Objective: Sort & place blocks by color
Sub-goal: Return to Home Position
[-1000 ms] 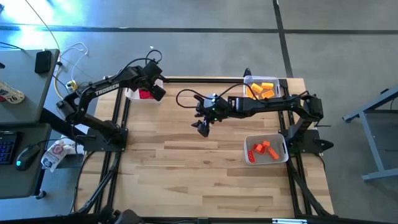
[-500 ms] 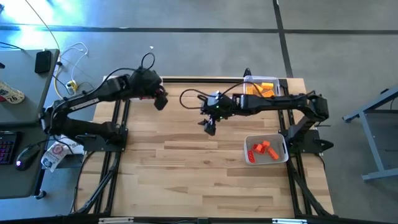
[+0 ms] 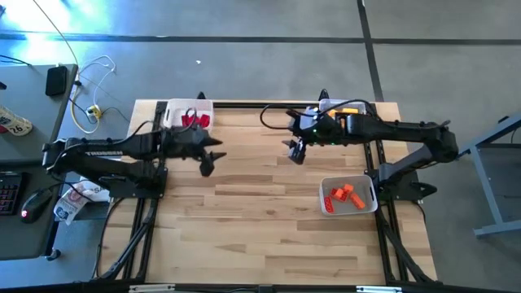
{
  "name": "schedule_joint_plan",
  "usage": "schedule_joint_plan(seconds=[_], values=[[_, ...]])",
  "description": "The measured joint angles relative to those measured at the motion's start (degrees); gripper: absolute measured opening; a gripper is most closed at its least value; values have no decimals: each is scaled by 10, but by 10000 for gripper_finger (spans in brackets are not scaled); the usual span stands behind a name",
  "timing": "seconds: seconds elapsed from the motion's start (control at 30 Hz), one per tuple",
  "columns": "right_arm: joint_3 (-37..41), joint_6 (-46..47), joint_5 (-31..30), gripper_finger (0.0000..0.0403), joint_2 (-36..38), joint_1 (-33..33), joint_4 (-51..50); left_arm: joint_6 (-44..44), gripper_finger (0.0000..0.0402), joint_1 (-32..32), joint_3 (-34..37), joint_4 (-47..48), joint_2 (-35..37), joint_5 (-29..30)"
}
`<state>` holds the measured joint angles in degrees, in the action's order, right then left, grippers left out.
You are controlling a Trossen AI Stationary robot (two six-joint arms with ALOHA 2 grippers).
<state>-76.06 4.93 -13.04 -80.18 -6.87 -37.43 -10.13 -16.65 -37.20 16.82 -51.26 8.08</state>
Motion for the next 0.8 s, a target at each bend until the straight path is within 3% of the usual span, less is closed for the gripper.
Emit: schedule_joint_plan(seconds=[0.33, 0.8], values=[[0, 63, -86, 238, 15, 0, -131, -23, 204, 85, 153, -129, 117, 0], [0, 84, -117, 238, 28, -4, -202, 22, 204, 119, 278, -239, 257, 15]])
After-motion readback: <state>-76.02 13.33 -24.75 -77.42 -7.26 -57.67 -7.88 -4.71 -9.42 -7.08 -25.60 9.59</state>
